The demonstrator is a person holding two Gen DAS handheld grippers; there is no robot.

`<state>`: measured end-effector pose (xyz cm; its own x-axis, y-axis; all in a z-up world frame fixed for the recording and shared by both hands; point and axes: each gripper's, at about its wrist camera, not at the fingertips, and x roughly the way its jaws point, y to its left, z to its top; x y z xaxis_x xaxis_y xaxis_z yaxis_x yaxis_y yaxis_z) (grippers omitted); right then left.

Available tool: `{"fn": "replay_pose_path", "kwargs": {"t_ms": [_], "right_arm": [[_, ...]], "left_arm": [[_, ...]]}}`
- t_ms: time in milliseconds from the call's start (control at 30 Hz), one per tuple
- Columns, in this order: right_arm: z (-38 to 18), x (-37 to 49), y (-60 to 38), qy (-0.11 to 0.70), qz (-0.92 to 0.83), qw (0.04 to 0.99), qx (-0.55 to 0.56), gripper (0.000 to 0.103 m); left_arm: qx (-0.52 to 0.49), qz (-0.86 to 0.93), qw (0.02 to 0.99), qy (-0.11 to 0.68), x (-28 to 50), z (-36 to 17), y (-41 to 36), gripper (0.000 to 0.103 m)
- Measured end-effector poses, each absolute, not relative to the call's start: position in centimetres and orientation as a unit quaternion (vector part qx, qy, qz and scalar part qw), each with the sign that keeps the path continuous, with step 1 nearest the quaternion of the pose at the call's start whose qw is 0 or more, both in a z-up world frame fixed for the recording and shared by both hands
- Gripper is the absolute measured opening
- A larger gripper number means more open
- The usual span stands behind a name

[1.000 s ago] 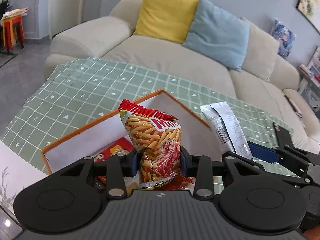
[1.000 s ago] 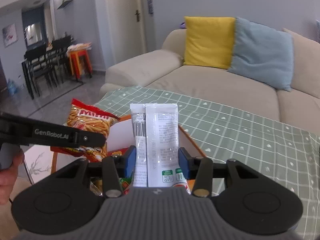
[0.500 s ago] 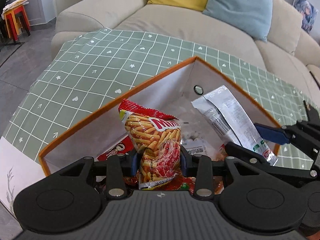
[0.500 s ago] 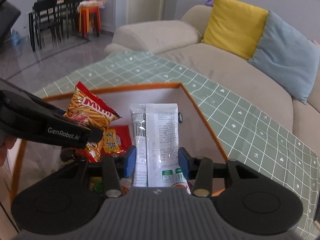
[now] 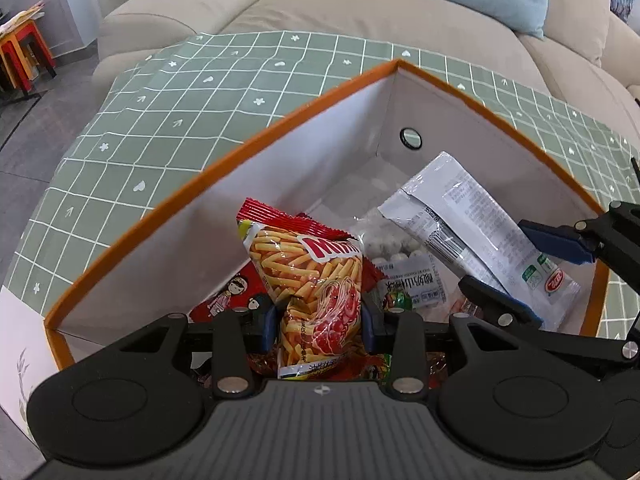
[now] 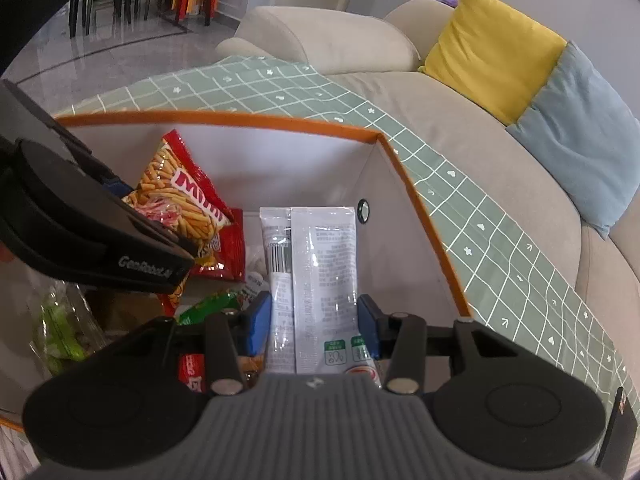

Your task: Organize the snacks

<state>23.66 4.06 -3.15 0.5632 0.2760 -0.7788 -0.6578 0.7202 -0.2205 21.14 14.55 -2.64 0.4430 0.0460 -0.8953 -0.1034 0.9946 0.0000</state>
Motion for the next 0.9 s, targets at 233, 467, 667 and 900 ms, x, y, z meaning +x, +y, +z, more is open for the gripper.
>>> {"fn": "replay_pose_path", "kwargs": {"t_ms": [233, 467, 667, 900], "right_arm": [[-3.1, 23.8, 3.7, 0.384, 0.271, 0.846, -0.253, 0.046], [-2.0, 23.4, 3.5, 0.375, 0.268, 0.850, -0.257, 0.061], [0.5, 22.1, 1.9, 0.349, 0.253, 0.870, -0.241, 0.070], [4.1, 19.9, -1.4, 0.317, 0.211, 0.905, -0.190, 0.078]], "left_arm": [[-0.013, 0.052, 0.846, 0.531, 20.9, -2.6, 14.2, 0.053], [0.001, 0.046, 0.864, 0.502, 20.0, -0.6, 13.7, 0.077], [0.006, 0.052, 0.890, 0.454, 18.1, 2.6, 13.0, 0.080], [0.035, 0.065, 0.925, 0.372, 14.7, 6.6, 11.2, 0.080]]}}
